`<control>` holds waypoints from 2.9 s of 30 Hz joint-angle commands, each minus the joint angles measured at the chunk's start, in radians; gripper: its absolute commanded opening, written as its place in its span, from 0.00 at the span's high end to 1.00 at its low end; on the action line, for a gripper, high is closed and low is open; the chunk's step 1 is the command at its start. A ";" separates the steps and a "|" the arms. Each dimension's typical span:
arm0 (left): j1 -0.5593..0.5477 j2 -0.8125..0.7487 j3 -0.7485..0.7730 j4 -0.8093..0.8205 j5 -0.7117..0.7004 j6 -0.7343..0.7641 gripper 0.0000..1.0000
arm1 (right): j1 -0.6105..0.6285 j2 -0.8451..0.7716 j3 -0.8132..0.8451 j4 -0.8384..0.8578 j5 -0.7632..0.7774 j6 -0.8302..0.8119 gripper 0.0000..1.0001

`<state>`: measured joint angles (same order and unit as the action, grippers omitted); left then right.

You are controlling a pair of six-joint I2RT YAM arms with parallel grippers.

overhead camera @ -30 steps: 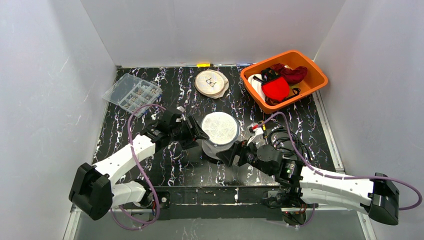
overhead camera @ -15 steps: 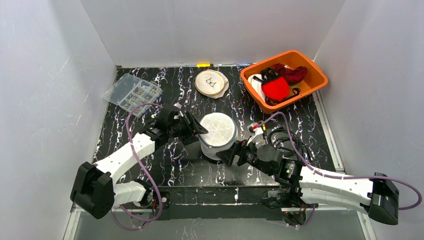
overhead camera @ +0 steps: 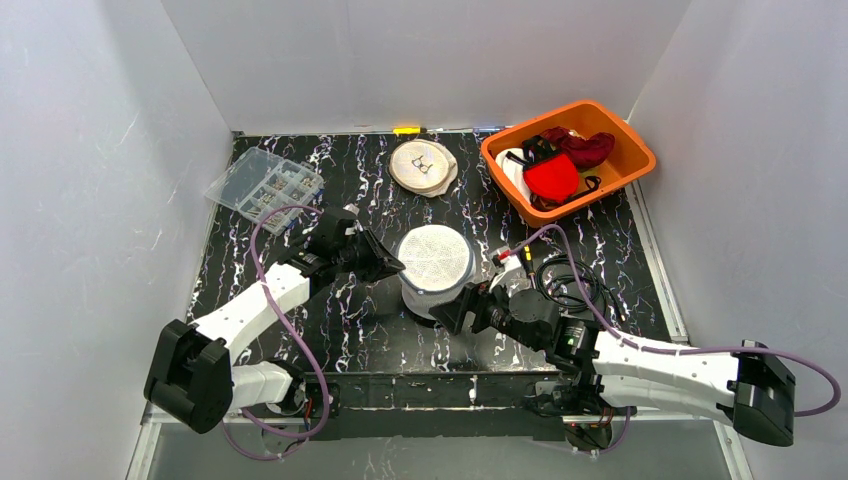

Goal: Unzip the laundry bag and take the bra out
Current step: Unzip the laundry bag at the center of the board.

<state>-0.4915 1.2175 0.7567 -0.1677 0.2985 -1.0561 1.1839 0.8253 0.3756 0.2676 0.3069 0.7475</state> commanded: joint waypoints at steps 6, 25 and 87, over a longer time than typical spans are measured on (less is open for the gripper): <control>0.005 -0.027 0.039 -0.049 -0.025 0.038 1.00 | -0.004 0.032 -0.025 0.181 0.021 -0.033 0.10; 0.004 -0.118 0.220 -0.419 -0.092 -0.246 1.00 | -0.005 0.207 0.059 0.383 -0.082 -0.037 0.08; 0.004 -0.292 0.302 -0.456 -0.200 -0.448 1.00 | -0.157 0.587 0.040 1.012 -0.240 0.324 0.33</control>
<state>-0.4919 0.9661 1.0042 -0.6178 0.1074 -1.4952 1.0332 1.4025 0.4202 1.1698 0.0639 1.0767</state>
